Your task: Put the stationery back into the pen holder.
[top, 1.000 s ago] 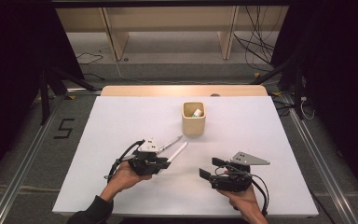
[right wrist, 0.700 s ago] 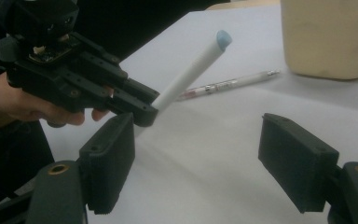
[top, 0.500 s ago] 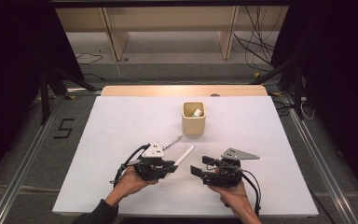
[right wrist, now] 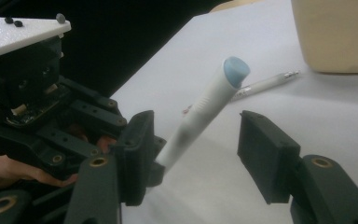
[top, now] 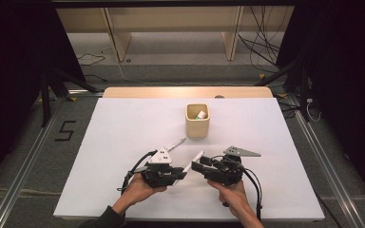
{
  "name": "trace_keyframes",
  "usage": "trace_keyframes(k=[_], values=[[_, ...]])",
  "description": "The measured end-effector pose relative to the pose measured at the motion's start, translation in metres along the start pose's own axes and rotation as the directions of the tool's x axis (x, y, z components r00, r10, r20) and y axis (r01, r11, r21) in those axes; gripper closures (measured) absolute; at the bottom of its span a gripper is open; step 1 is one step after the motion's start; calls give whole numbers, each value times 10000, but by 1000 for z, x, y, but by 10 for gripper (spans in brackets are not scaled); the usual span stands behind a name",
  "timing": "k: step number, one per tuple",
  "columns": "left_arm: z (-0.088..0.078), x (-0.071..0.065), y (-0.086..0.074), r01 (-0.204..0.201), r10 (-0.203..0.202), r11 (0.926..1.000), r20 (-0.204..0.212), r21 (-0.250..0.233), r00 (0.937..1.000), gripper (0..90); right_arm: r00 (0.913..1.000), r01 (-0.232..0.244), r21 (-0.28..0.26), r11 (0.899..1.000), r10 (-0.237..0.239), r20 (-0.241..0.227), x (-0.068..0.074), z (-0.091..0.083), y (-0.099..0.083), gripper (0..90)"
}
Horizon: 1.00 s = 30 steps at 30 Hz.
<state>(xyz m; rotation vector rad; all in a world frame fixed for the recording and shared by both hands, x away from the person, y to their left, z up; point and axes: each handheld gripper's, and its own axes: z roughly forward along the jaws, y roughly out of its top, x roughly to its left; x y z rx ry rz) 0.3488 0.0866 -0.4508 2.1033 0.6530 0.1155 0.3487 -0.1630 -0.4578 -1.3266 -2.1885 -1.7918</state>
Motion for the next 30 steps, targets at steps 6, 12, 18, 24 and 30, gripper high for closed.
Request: trace_keyframes(k=[6, 12, 18, 24, 30], values=[[-1, -3, 2, -38, 39, 9999, 91, -94, 10000, 778, 9999, -99, 95, 9999, 99, -99, 1, 5, -1, 557], [-2, -5, 3, -105, 108, 9998, 194, -179, 9998, 778, 9992, -214, 64, 9997, 216, -339, 1, 7, -1, 620], [0, -6, 2, -151, 155, 9998, 248, -152, 9996, 778, 9986, -255, 31, 9997, 256, -468, 2, 8, -2, 678], [0, -6, 2, -198, 204, 9997, 303, -172, 9993, 777, 9971, -409, -13, 9992, 408, -644, 2, 8, -1, 727], [2, -6, 2, -193, 199, 9996, 264, -213, 9995, 747, 9926, -694, -19, 9976, 689, -997, 3, 7, 0, 786]])
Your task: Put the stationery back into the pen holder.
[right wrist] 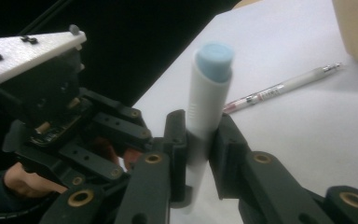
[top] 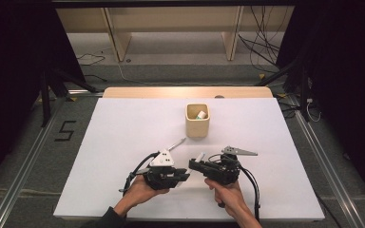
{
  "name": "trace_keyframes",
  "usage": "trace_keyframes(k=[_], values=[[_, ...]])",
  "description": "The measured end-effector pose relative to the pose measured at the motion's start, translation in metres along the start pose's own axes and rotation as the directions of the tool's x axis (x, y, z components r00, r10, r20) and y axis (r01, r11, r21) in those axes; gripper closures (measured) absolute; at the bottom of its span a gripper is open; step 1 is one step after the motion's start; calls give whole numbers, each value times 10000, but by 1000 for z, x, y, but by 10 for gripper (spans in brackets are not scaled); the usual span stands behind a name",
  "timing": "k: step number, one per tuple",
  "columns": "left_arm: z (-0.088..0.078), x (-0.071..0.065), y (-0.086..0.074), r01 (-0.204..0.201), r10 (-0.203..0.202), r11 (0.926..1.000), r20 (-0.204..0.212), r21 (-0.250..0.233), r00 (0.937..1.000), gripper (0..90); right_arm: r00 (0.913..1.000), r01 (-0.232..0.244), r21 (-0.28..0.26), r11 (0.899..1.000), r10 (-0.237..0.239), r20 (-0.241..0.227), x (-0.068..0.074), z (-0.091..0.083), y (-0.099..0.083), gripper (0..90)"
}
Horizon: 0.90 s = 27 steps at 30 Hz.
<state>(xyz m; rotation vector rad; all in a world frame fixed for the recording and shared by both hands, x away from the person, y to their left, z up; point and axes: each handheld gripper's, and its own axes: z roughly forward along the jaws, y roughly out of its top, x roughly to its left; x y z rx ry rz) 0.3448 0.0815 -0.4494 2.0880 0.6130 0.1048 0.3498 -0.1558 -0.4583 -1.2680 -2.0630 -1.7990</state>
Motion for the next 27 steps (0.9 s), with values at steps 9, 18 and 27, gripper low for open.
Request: trace_keyframes(k=[9, 18, 27], values=[[-5, 1, 3, -23, 26, 9997, -136, 250, 9999, 434, 9986, 448, -405, 9982, -436, 291, 4, -11, 11, 788], [-16, 8, 1, 149, -145, 9999, -546, 72, 9984, 333, 9956, 714, -633, 9954, -673, 658, 4, -20, 19, 788], [-27, 18, -5, 276, -271, 9996, -1128, 32, 9933, 282, 9918, 928, -837, 9922, -847, 957, 2, -25, 27, 788]])
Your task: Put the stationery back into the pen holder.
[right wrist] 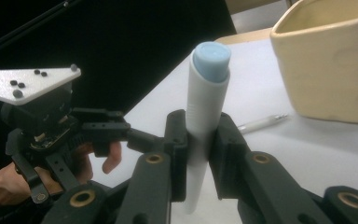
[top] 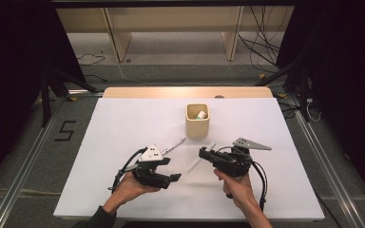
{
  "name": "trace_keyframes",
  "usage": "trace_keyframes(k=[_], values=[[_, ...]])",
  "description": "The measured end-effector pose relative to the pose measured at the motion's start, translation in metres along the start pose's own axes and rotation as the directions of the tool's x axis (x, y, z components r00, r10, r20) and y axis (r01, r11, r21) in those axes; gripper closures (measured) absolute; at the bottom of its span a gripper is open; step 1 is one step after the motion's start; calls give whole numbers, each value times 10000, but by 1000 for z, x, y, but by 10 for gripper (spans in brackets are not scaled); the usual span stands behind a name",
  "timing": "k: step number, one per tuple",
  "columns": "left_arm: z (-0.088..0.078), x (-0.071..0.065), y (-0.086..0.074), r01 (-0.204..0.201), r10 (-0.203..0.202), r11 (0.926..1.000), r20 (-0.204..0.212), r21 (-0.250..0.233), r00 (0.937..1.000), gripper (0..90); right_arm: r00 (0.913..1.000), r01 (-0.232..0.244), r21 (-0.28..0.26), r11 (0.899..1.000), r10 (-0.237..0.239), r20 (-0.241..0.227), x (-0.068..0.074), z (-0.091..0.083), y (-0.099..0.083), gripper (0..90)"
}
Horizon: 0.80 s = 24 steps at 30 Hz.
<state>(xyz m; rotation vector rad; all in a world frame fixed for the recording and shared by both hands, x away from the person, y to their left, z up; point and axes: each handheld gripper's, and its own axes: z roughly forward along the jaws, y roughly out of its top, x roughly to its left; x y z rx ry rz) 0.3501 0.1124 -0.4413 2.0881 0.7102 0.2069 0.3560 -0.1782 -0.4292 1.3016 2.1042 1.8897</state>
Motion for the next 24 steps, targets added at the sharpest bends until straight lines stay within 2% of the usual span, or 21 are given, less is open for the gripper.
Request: trace_keyframes(k=[3, 7, 10, 17, 24], values=[[-3, 4, -3, 49, -49, 10000, -223, 2, 9997, 263, 9999, 47, -136, 9999, -45, 101, -3, -2, 3, 788], [-8, 11, -10, 325, -328, 9995, -582, -48, 9978, 249, 9990, 215, -276, 9994, -205, 389, -6, -5, 9, 788], [-12, 17, -15, 592, -600, 9982, -782, -116, 9951, 244, 9980, 338, -421, 9985, -314, 547, -8, -7, 14, 788], [-21, 26, -22, 914, -940, 9955, -1316, -251, 9868, 212, 9957, 523, -710, 9961, -465, 805, -10, -7, 28, 788], [-27, 33, -25, 1064, -1102, 9938, -1711, -309, 9791, 193, 9943, 621, -917, 9938, -536, 924, -11, -6, 45, 787]])
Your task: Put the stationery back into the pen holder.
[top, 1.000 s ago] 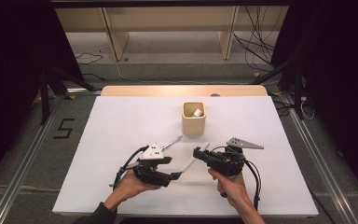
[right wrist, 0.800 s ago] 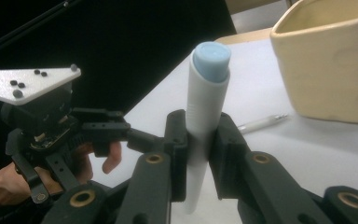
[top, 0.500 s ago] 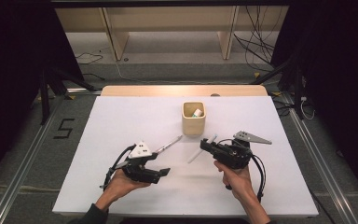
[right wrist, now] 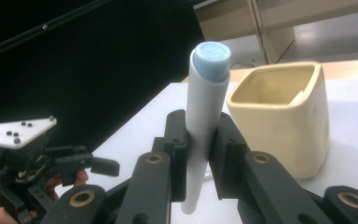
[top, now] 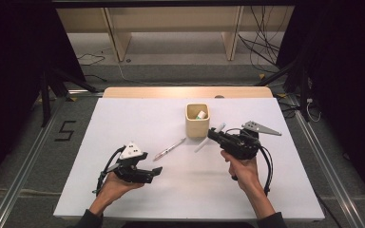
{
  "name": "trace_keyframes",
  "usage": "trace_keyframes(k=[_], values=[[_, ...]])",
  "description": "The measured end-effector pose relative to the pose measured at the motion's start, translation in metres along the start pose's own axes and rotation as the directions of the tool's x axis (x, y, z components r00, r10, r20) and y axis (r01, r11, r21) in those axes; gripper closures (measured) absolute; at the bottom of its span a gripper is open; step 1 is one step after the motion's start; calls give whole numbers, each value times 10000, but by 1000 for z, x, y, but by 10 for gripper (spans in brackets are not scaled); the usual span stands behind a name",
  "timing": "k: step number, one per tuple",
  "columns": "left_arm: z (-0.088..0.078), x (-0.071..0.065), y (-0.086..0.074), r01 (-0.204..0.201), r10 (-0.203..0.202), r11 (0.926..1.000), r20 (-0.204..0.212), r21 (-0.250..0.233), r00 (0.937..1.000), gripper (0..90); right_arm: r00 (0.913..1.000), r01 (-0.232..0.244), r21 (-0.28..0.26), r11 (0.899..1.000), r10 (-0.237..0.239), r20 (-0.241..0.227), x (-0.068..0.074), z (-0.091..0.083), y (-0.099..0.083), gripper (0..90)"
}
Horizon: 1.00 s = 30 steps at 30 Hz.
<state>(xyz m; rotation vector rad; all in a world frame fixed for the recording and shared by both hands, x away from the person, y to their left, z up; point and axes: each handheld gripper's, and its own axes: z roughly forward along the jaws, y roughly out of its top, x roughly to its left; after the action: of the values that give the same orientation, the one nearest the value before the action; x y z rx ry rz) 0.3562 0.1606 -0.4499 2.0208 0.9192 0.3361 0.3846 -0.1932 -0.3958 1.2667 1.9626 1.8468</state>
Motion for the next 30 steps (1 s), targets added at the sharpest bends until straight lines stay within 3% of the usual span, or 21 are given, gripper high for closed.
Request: trace_keyframes(k=[15, 30], values=[[-1, 9, -2, 171, -166, 9997, -293, 153, 9994, 182, 9992, 139, -312, 9994, -127, 389, -6, 15, 35, 787], [0, 11, -3, 162, -153, 9996, -350, 242, 9993, 181, 9981, -69, -494, 9988, 99, 614, -12, 31, 62, 787]])
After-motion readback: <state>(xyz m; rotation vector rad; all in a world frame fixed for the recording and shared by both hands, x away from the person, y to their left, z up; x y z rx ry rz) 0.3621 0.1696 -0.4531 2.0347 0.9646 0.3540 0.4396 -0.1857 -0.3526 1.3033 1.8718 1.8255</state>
